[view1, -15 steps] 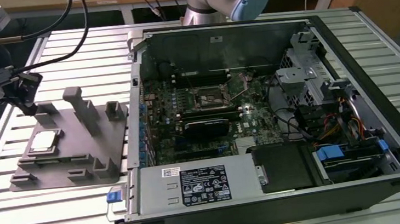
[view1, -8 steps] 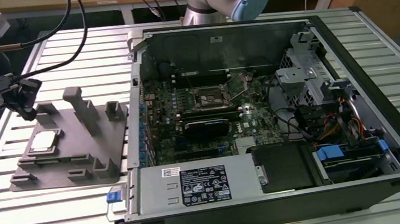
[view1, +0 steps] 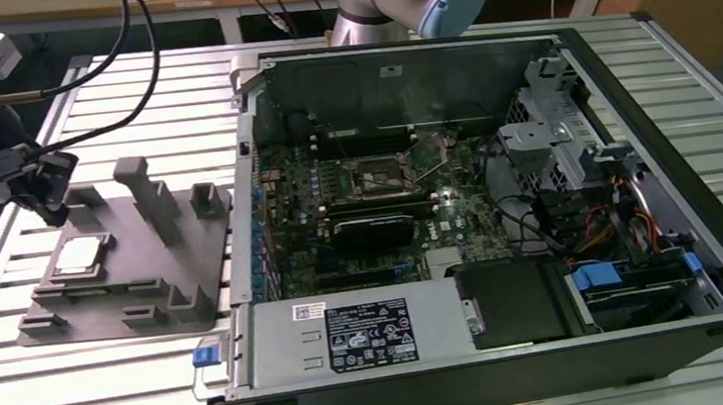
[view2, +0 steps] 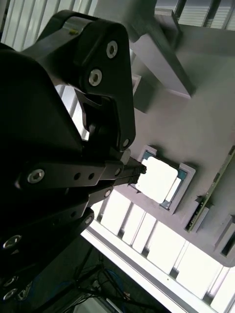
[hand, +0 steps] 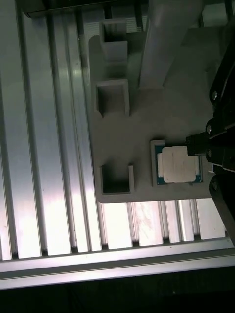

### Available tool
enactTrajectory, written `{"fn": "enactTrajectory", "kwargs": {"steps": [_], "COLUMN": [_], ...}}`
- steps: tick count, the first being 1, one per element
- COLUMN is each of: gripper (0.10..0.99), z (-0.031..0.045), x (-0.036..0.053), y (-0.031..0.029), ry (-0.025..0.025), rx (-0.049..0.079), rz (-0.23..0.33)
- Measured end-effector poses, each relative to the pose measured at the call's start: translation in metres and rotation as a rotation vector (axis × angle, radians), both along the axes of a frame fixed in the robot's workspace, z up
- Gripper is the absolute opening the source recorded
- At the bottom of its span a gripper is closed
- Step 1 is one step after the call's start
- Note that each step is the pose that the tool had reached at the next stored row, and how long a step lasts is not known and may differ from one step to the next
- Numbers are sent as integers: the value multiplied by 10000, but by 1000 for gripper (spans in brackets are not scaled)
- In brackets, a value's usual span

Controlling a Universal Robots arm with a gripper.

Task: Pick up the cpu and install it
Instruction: 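Pick up the cpu and move it towards the insertion slot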

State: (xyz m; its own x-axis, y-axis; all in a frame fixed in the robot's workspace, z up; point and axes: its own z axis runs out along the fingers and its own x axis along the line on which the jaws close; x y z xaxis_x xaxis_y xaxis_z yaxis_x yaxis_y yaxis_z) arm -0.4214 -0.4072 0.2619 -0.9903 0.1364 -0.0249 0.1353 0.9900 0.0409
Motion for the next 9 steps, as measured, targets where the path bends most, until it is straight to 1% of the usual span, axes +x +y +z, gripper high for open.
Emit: {"fn": "enactTrajectory", "kwargs": {"steps": [4,9], "gripper": [106,106], "z": [-44,-123], "x": [-1,-13], "y": [-7,-12], "ry": [-1,0], "rx": [0,0], "rz": [-1,2]}}
